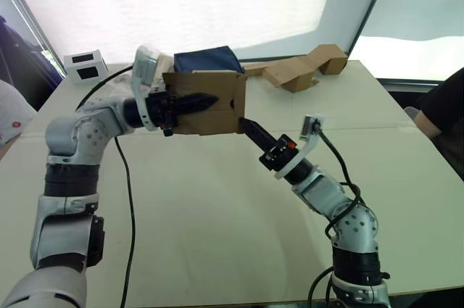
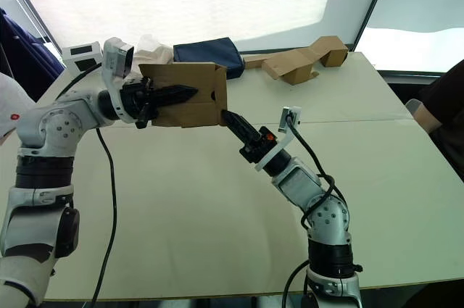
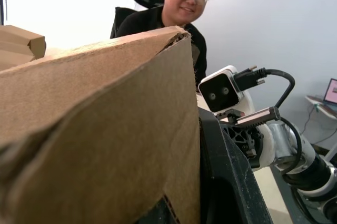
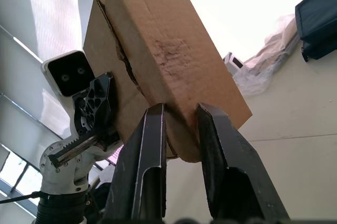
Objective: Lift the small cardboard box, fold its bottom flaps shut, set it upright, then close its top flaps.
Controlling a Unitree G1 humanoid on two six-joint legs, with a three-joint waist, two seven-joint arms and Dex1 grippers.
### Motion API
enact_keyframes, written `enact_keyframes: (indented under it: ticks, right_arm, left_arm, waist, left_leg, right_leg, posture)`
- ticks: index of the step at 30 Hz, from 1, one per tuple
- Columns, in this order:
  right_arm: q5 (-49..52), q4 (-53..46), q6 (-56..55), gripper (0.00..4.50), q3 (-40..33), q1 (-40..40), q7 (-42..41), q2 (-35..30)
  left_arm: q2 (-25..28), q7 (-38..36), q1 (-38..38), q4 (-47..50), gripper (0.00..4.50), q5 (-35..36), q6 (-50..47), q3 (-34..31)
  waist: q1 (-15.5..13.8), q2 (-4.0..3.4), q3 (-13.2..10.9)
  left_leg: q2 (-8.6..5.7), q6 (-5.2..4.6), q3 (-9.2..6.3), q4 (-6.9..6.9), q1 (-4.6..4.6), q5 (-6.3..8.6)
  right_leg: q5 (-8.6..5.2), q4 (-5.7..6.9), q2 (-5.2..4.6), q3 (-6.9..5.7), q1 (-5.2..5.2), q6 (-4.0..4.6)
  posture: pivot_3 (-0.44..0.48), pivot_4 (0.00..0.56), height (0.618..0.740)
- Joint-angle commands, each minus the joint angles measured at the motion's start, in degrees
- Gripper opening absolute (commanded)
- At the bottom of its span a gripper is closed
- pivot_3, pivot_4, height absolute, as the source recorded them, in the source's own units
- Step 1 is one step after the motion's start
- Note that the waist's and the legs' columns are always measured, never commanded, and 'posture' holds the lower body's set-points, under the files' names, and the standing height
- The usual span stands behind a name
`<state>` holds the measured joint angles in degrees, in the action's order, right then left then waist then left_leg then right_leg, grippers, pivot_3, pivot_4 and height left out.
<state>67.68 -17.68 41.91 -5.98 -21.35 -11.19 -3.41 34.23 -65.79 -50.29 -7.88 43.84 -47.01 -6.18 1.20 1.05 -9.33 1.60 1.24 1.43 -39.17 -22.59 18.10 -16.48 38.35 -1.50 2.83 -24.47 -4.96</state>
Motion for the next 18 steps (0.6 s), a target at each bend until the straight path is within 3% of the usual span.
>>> enact_keyframes:
  ticks: [1, 18]
  right_arm:
    - [-0.97, -1.98, -1.17, 0.90, 1.00, -1.87, 0.46, 0.79]
    - [0.09, -4.36, 0.71, 0.90, 4.69, -1.19, -1.75, 1.40]
  left_arm:
    - [0.83, -0.51, -0.19, 1.97, 0.00, -0.29, 1.00, -0.35]
    - [-0.05, -0.23, -0.16, 1.37, 0.00, -1.45, 1.85, 0.09]
  waist:
    - [-0.01, 0.00, 0.00]
    - [0.00, 0.00, 0.00]
  left_leg:
    - [0.00, 0.00, 0.00, 0.00, 0.00, 0.00]
    - [0.00, 0.00, 0.00, 0.00, 0.00, 0.00]
  right_leg:
    - [0.00, 0.00, 0.00, 0.00, 0.00, 0.00]
    - [0.00, 0.00, 0.00, 0.00, 0.00, 0.00]
  posture:
    - [0.000, 0.150, 0.740]
    - [0.000, 0.150, 0.740]
